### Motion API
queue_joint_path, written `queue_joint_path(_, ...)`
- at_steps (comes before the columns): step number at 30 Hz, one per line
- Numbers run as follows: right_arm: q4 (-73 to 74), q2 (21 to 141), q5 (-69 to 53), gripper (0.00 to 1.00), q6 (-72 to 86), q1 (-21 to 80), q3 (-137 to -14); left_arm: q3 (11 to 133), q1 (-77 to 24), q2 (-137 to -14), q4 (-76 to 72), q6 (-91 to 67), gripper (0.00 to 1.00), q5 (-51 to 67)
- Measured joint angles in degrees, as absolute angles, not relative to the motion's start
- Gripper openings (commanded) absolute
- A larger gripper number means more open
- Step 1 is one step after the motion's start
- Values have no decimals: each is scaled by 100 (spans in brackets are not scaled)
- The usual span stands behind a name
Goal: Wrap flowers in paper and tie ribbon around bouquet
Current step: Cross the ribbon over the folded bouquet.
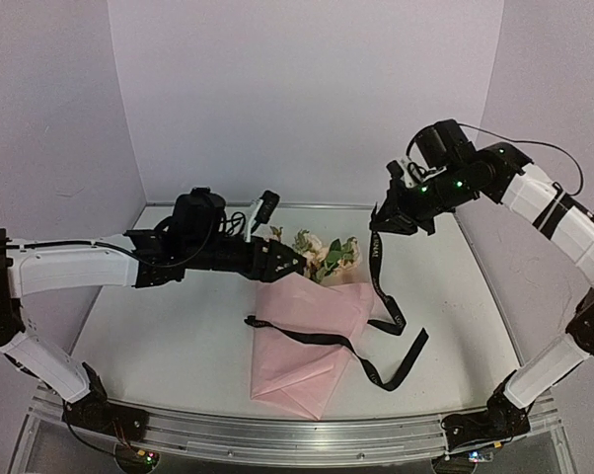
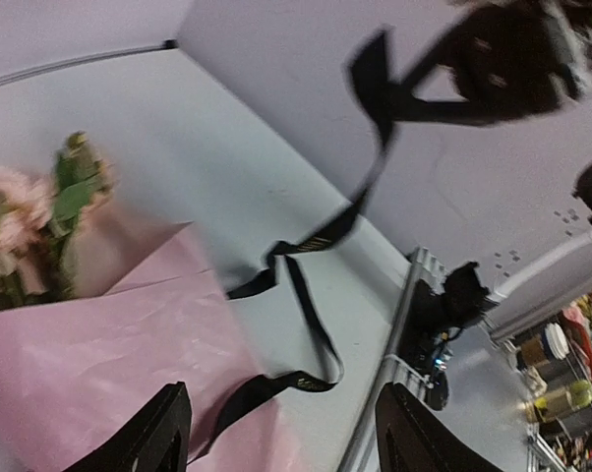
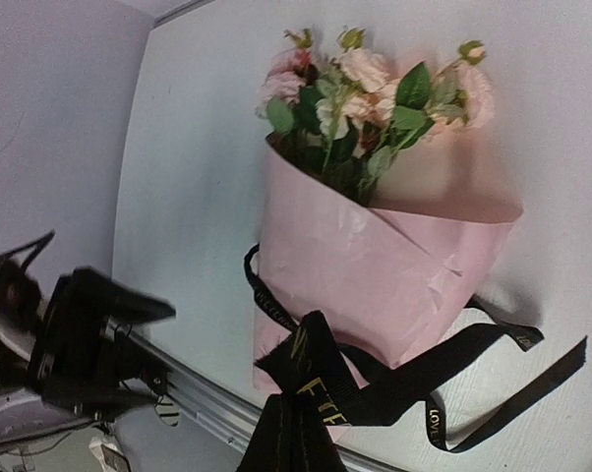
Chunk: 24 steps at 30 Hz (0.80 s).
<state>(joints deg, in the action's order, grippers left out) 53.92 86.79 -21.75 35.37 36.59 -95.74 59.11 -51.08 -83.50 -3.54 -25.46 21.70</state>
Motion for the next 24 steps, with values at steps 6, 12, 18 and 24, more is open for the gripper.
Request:
queue_joint_path(6, 5157, 8856, -2571, 0, 3345, 4605, -9371, 5414, -4215, -8292, 821, -2610, 67, 2113)
queue_joint_path(12, 4735, 9363, -2862, 0, 3317, 5267, -9083, 5628, -4151, -8815, 1839, -2049, 69, 2462)
queue_joint_path(18, 3930, 9647, -3247, 0, 3679, 5309, -8277, 5899, -4201, -9345, 2450, -1566, 68, 2363)
queue_joint_path(24, 2905, 9780, -3698, 0, 4308, 5304, -7698, 6460, -4525, -9825, 2781, -1302, 69, 2051)
